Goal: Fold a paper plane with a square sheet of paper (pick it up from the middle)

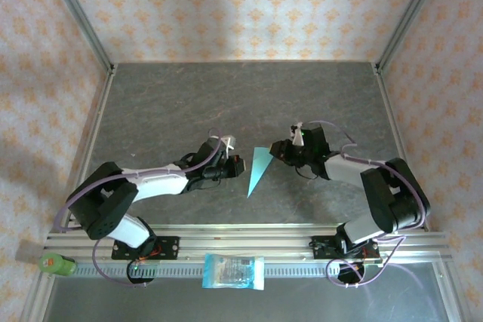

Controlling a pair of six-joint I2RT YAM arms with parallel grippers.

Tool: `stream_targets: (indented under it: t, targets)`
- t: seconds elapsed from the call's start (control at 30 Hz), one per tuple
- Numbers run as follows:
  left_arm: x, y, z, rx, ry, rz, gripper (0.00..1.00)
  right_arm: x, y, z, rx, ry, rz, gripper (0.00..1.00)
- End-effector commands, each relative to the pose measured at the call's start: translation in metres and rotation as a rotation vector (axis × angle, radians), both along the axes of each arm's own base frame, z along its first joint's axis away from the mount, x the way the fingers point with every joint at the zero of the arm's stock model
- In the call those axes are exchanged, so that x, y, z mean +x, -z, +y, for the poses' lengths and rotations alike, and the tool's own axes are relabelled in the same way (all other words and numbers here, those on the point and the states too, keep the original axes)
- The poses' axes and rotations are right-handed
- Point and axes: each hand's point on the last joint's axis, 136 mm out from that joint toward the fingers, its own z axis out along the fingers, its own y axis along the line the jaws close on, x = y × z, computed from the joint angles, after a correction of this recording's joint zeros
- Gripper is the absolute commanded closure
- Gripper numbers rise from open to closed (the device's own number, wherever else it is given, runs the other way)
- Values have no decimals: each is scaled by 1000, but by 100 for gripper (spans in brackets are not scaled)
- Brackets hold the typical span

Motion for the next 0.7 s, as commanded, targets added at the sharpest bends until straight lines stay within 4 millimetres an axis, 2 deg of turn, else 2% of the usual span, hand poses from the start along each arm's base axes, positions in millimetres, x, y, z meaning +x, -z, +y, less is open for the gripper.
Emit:
stream_targets:
  t: [0.0,0.13,0.4,0.67]
  targets:
    - [8,3,-3,-42,-18,40,98,-6,0,-5,46,63,32,71]
    - [17,5,-3,-104,-44,70,96,-15,-4,-11,106,123,27,69]
    - [27,16,-18,-151,-37,111,90,-26,17,-17,50,124,92,70]
    - [27,23,-31,-176,21,133,85,-29,24,-13,39,90,116,70]
